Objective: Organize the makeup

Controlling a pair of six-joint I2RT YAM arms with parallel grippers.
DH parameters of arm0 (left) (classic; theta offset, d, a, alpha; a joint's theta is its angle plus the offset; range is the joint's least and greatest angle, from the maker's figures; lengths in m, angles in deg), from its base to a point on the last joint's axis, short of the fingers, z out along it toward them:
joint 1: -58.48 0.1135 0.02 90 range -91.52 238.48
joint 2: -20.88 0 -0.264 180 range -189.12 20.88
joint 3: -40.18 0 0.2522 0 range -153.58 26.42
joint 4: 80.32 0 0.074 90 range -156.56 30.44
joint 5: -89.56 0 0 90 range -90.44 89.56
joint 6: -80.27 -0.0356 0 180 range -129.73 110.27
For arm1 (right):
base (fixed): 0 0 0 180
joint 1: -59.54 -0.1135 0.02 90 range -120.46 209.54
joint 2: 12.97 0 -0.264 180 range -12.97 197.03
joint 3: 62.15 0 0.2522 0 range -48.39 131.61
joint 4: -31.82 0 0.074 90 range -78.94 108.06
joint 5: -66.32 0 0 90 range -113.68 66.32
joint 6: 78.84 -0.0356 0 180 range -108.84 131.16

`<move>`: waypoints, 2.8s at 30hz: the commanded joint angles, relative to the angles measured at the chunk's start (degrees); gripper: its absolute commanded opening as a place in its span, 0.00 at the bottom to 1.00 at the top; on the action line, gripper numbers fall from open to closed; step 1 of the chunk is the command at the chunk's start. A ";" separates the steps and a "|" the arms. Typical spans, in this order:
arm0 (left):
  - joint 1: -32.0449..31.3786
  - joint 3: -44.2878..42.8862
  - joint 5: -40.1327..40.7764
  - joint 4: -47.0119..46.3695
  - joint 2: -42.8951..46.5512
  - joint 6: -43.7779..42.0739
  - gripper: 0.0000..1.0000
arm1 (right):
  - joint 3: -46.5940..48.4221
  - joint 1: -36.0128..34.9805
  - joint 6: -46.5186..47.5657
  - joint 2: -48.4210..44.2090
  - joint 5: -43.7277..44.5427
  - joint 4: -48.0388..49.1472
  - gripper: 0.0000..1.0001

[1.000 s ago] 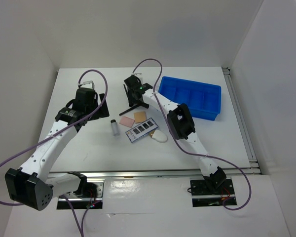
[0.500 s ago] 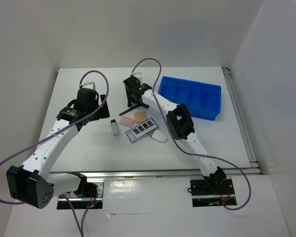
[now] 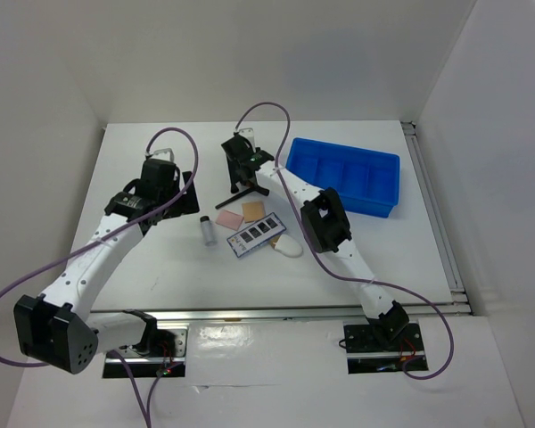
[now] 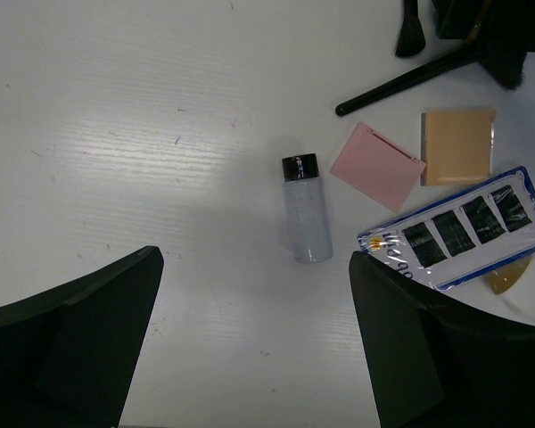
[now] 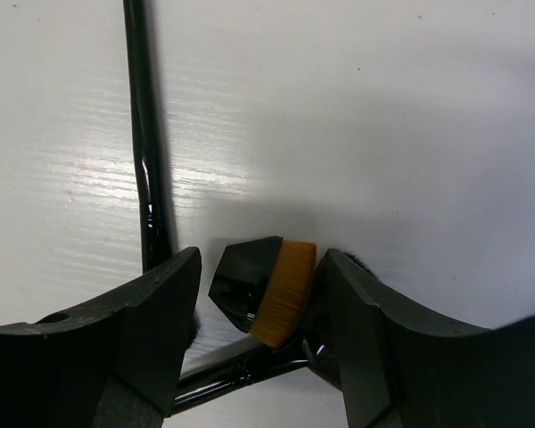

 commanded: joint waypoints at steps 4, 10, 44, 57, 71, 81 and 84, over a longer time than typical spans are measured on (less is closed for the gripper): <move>-0.25 0.12 -0.54 -0.46 -0.57 -1.42 1.00 | 2.17 -0.66 0.58 -1.53 1.08 2.11 0.65; -0.25 0.12 -0.54 -0.46 -1.10 -1.42 1.00 | 1.56 -1.71 0.58 -1.54 0.55 2.11 0.58; -0.25 0.65 -0.02 -0.46 -1.10 -1.95 1.00 | -5.72 -1.71 1.73 -17.26 -0.07 5.97 0.41; -0.25 0.65 -0.54 -0.46 -1.10 -1.95 1.00 | -24.25 -1.19 -0.47 -28.24 -9.19 3.87 0.38; -0.78 0.65 -1.69 -0.46 -1.63 -1.42 1.00 | -29.56 -1.19 -2.84 -27.21 -13.87 -0.96 0.79; -1.31 0.65 -1.69 -0.46 -1.63 -1.42 1.00 | -35.78 -1.98 -2.84 -32.90 -13.16 -0.36 0.80; -1.31 0.65 -1.69 -0.46 -1.63 -1.42 1.00 | -42.28 -3.12 -2.84 -37.91 -15.44 1.31 0.80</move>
